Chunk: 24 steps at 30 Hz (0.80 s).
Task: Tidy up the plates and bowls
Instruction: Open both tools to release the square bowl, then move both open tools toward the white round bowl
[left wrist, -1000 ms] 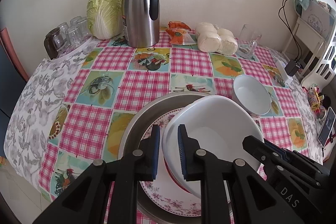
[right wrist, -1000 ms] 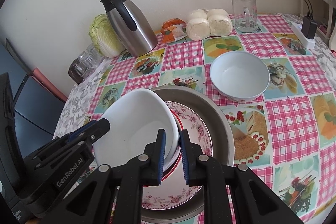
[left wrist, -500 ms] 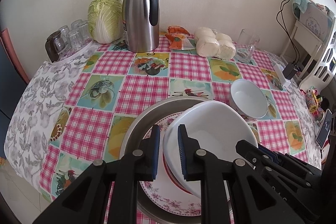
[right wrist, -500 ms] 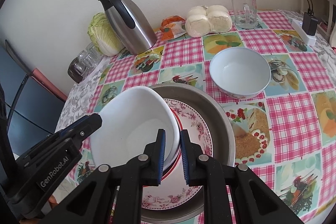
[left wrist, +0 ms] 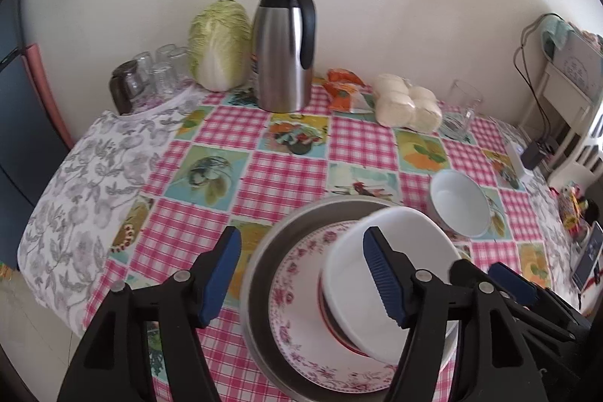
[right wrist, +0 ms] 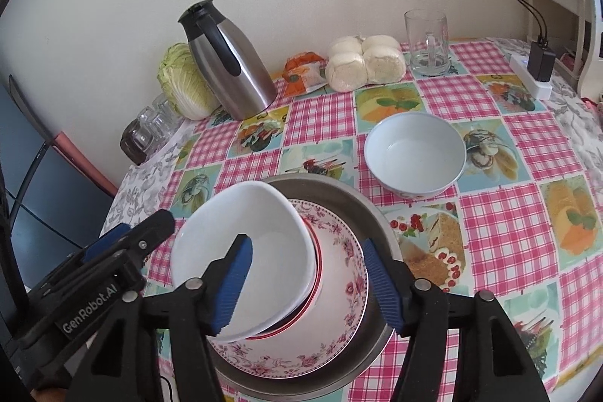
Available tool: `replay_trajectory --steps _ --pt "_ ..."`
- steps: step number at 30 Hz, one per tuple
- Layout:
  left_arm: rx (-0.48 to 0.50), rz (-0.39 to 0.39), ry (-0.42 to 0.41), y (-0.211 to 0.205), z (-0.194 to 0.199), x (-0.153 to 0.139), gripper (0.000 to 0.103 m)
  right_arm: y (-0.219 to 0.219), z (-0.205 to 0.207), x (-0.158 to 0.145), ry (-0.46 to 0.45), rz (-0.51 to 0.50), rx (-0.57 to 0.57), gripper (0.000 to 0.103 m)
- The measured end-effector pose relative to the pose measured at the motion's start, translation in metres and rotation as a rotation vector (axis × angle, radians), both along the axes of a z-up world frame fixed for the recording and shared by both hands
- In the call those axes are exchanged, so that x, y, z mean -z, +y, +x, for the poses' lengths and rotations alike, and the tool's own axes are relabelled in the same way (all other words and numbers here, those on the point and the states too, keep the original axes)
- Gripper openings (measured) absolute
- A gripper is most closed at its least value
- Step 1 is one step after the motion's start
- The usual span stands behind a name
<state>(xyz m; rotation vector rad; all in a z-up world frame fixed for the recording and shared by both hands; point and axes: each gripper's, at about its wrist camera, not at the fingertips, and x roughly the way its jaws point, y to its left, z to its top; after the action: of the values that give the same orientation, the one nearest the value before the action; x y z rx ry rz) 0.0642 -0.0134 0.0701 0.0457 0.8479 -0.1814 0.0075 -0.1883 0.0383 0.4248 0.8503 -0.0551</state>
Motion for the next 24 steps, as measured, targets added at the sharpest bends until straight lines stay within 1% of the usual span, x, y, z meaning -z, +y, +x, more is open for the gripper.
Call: replay_trajectory --steps 1,2,3,4,5,7,9,11,12,18,24 --pt "-0.021 0.001 -0.008 0.004 0.001 0.000 0.076 -0.001 0.000 0.000 0.000 0.000 0.006 0.071" --pt "-0.041 0.001 -0.015 0.008 0.001 -0.001 0.080 -0.003 0.000 0.001 0.001 0.000 0.012 0.075" --pt "-0.057 -0.004 -0.022 0.011 0.002 -0.001 0.086 -0.004 0.000 0.002 0.002 -0.001 0.017 0.080" --pt "-0.074 -0.010 -0.026 0.016 0.003 -0.001 0.088 -0.005 0.000 0.002 0.004 -0.001 0.021 0.083" --pt "-0.086 -0.013 -0.030 0.018 0.003 -0.001 0.089 -0.006 0.001 0.003 0.005 -0.001 0.023 0.086" --pt "-0.118 -0.011 -0.040 0.023 0.004 0.000 0.093 -0.007 0.000 0.003 0.002 -0.003 0.025 0.090" --pt "-0.141 0.004 -0.047 0.027 0.004 0.000 0.094 -0.007 0.000 0.003 0.000 -0.006 0.028 0.102" --pt "-0.161 0.016 -0.041 0.029 0.005 0.002 0.099 -0.008 -0.001 0.003 -0.006 -0.007 0.033 0.103" --pt "-0.168 0.015 -0.038 0.031 0.006 0.003 0.103 -0.008 -0.001 0.003 -0.008 -0.008 0.034 0.103" --pt "-0.177 0.027 -0.024 0.033 0.007 0.007 0.103 -0.010 -0.001 0.005 -0.003 -0.012 0.046 0.103" --pt "-0.185 0.026 -0.034 0.033 0.006 0.006 0.103 -0.012 -0.001 0.005 0.001 -0.009 0.049 0.103"
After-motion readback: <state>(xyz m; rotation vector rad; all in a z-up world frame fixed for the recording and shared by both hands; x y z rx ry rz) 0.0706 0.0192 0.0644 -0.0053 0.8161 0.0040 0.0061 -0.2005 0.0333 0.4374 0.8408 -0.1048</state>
